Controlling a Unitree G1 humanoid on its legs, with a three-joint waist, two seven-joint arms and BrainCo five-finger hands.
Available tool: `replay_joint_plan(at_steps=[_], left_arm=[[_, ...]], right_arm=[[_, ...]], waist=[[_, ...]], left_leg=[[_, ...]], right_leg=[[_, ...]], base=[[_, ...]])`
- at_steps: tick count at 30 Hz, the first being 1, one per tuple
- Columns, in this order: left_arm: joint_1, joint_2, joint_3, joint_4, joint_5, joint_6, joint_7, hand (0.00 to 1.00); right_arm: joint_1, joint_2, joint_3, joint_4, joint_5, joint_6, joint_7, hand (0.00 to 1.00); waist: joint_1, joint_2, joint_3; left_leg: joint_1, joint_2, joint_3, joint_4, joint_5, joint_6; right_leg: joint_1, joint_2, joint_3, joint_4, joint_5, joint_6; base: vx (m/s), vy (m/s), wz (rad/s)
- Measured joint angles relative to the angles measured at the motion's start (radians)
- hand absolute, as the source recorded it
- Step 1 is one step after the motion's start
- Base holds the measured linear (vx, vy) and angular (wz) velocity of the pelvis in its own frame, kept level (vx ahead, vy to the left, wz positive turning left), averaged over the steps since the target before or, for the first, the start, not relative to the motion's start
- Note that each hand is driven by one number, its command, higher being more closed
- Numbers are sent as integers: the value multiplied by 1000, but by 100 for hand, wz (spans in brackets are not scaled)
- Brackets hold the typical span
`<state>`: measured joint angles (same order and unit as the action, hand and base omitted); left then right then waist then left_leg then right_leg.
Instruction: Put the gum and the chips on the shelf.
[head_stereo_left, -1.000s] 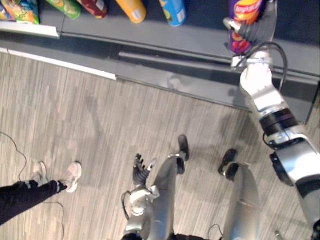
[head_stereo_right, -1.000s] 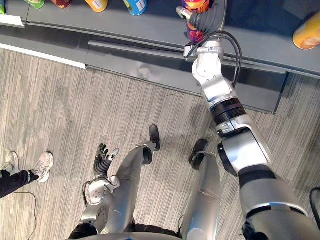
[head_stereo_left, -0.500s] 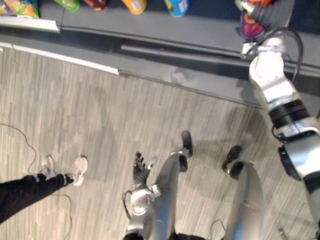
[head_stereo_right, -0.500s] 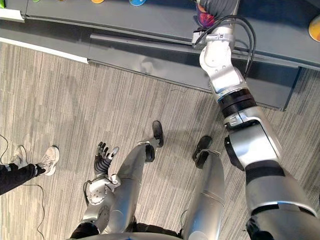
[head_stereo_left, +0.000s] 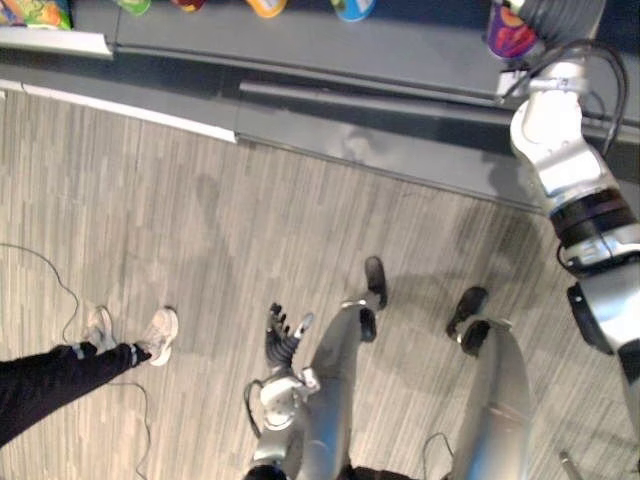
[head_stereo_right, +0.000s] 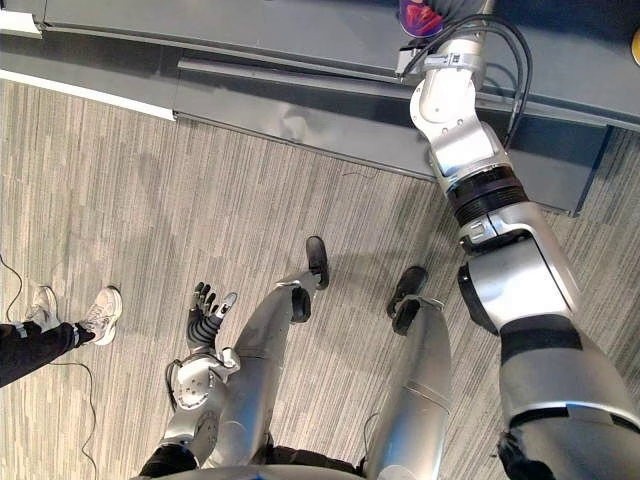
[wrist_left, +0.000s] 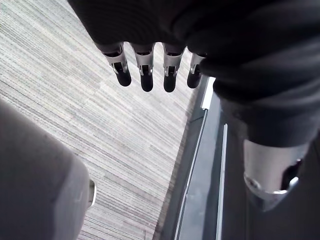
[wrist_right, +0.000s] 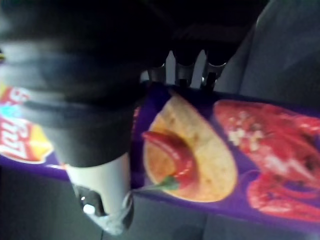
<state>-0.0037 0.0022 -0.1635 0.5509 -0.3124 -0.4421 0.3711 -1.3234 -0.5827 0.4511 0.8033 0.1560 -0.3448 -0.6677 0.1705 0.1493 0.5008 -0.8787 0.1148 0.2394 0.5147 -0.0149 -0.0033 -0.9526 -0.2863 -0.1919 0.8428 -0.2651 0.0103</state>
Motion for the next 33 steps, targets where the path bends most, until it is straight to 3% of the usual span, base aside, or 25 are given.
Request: replay_joint_plan(at_steps=[20, 27, 30, 33], left_arm=[[0, 0, -41, 5, 0, 0, 8, 0], [0, 2, -44, 41, 0, 24, 3, 0], [0, 4, -24, 64, 0, 56, 0, 0], [-1, 22, 17, 94, -1, 86, -23, 0]], right_arm=[[94, 3, 46, 79, 11, 9, 71, 0], [213, 15, 68, 120, 2, 47, 124, 0], [296, 33, 47, 129, 1, 51, 144, 0], [390, 105, -46, 131, 0, 53, 185, 0]], waist=[[-6, -1, 0], [-32, -7, -3], [-51, -18, -5], [-64, -56, -23]], left_leg=[[64, 17, 8, 10, -8, 0], [149, 37, 28, 3, -28, 2], [203, 40, 30, -4, -39, 3], [254, 55, 38, -7, -52, -3]], right_leg=[[71, 17, 6, -25, 4, 6], [168, 43, 11, -90, 28, 24], [228, 49, 10, -116, 30, 29], [285, 64, 9, -145, 34, 34]], base=[[-9, -48, -4], [23, -51, -16], [47, -42, -13], [55, -38, -15]])
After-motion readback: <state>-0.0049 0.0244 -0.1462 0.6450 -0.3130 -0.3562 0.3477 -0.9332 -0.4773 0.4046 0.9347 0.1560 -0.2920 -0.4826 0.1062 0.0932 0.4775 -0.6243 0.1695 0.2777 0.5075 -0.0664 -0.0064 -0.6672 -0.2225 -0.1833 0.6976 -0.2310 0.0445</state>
